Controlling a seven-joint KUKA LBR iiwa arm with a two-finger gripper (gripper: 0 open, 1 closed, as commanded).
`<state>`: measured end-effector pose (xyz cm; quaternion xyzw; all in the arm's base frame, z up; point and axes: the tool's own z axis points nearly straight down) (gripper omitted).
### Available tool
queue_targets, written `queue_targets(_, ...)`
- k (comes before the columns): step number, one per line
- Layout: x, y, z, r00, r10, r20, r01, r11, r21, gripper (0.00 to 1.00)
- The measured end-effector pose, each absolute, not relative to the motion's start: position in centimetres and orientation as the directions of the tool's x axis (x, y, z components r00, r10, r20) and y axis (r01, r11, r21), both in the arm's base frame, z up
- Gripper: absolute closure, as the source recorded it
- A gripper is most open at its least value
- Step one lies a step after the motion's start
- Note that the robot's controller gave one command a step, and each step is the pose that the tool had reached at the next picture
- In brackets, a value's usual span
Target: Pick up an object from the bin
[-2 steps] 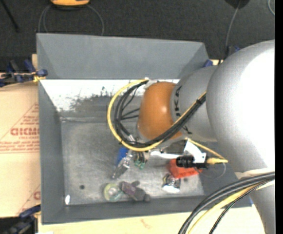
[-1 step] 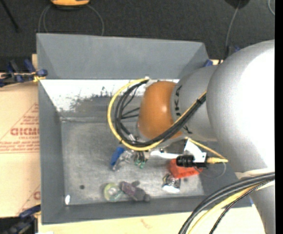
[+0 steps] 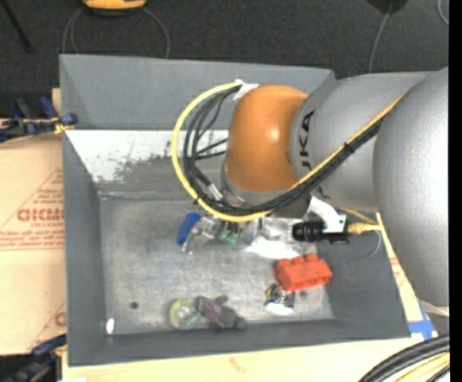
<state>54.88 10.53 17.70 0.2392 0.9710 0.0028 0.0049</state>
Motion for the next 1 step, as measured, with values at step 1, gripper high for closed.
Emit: queue_targets(1, 54.48, 12.66, 22.21, -0.947, 0.322, -0.007, 0.322, 0.947, 0.002, 1.0)
